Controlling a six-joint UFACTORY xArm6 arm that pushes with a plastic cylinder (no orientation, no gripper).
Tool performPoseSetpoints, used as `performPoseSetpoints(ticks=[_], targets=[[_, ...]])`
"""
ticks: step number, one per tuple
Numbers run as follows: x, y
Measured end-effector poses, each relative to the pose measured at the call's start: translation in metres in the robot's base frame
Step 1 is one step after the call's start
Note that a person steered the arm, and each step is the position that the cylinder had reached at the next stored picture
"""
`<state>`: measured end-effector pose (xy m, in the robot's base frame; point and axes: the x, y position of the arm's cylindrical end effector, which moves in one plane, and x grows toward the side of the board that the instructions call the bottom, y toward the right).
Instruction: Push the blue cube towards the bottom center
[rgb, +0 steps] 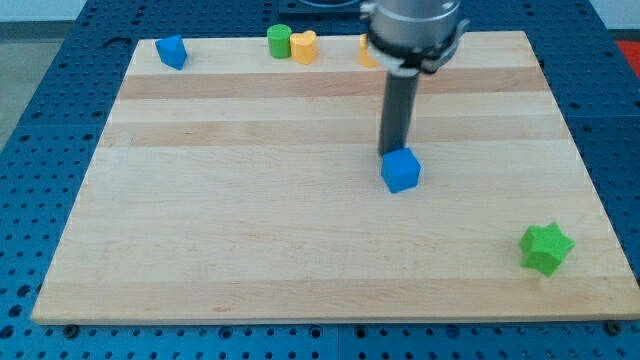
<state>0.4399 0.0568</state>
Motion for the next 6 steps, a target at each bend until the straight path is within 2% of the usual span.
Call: performPoseSetpoints(ticks=[1,2,3,4,6], targets=[[0.013,-0.007],[-0.011,0.005],[-0.017,0.048],[0.003,0.045],[0.075,-0.059]])
